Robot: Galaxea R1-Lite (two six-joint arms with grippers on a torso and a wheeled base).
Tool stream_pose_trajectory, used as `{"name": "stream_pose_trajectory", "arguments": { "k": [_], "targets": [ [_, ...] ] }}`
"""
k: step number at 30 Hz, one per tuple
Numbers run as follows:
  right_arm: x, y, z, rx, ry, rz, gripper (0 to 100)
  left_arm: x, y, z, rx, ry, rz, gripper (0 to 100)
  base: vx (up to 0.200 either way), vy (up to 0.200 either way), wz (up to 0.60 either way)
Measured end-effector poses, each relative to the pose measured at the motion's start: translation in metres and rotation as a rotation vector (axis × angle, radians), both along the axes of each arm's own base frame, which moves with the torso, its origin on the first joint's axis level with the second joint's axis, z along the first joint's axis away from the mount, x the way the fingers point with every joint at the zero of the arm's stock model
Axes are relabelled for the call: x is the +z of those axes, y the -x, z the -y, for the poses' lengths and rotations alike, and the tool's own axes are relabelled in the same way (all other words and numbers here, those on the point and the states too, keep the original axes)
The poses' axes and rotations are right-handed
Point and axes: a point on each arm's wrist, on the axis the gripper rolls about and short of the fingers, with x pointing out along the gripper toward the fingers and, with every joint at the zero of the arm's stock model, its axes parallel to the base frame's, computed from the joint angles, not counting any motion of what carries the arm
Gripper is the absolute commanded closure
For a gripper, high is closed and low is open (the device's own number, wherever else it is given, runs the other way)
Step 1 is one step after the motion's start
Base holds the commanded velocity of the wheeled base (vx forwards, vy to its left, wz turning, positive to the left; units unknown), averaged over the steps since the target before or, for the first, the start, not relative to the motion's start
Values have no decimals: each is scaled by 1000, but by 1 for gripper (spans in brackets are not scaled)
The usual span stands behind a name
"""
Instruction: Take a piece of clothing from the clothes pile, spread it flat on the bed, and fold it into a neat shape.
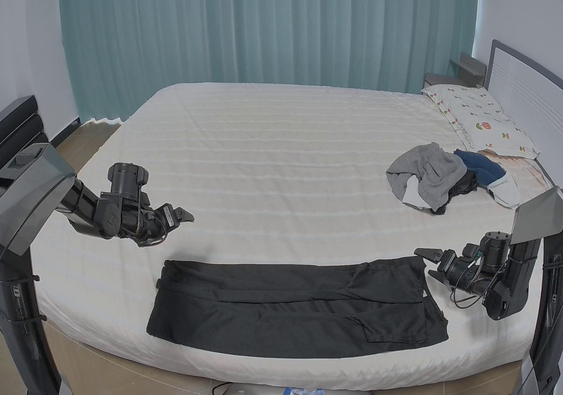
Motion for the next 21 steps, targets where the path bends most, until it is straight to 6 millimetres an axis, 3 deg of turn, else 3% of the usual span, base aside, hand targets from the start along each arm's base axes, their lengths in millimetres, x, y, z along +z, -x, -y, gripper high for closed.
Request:
{"name": "stream_pose_trajectory", "arguments": {
  "k": [5, 21],
  "targets": [
    [2, 3, -2, -8, -7, -11, 0, -5, 6, 0, 51, 54, -36, 0, -40, 0, 0],
    [6, 14, -1, -219, -156, -116, 0, -39, 54, -7, 51, 57, -31, 0, 0, 0, 0]
  ]
}}
